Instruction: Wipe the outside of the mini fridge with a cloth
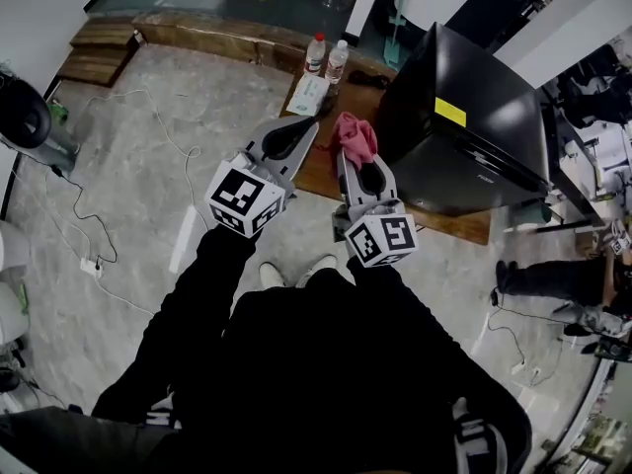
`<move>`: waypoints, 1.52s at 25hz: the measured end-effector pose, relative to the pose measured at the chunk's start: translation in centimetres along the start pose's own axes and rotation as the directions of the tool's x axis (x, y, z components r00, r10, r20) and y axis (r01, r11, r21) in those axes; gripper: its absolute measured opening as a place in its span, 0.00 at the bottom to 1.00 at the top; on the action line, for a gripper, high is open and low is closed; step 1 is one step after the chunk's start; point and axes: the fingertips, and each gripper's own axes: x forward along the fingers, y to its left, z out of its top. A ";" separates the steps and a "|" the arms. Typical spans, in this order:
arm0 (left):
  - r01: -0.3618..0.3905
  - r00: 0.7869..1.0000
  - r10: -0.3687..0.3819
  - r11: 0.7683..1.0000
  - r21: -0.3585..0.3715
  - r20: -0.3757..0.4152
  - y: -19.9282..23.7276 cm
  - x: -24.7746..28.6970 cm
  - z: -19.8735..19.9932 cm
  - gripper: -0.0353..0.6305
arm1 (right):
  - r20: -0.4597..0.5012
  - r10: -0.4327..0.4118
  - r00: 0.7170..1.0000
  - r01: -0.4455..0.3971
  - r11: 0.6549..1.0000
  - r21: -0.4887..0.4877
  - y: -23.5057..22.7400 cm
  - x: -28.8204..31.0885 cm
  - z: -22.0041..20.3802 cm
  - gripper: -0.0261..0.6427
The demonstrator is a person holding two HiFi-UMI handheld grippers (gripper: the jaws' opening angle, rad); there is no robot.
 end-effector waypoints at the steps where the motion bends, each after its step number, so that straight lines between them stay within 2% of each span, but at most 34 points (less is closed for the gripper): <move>1: 0.006 1.000 -0.006 1.000 -0.004 0.004 0.4 0.2 -0.1 0.06 | 0.003 -0.007 1.000 0.007 1.000 0.012 -0.3 0.4 -0.1 0.19; 6: 0.011 1.000 -0.010 1.000 -0.006 0.003 2.2 3.1 -0.6 0.06 | 0.028 -0.028 0.999 0.027 0.998 0.057 -3.0 2.9 0.0 0.19; 17: 0.026 1.000 -0.026 0.999 0.030 -0.009 6.2 12.2 0.7 0.06 | 0.124 -0.064 0.990 0.039 0.980 0.196 -9.7 9.1 3.0 0.19; 22: 0.083 0.996 -0.082 0.996 0.028 -0.017 7.7 16.1 0.7 0.06 | 0.190 -0.123 0.974 0.061 0.951 0.304 -12.6 11.5 3.9 0.19; 27: 0.172 0.985 -0.172 0.985 0.015 0.000 10.4 19.9 -0.8 0.06 | 0.213 -0.201 0.956 0.124 0.938 0.324 -15.3 14.9 2.4 0.19; 31: 0.296 0.955 -0.296 0.955 -0.014 0.006 14.1 24.4 -1.5 0.06 | 0.229 -0.346 0.910 0.257 0.903 0.344 -18.5 18.7 2.1 0.19; 38: 0.499 0.866 -0.500 0.866 -0.013 -0.014 16.9 30.9 -2.7 0.06 | 0.299 -0.575 0.762 0.431 0.794 0.428 -25.4 21.9 3.2 0.19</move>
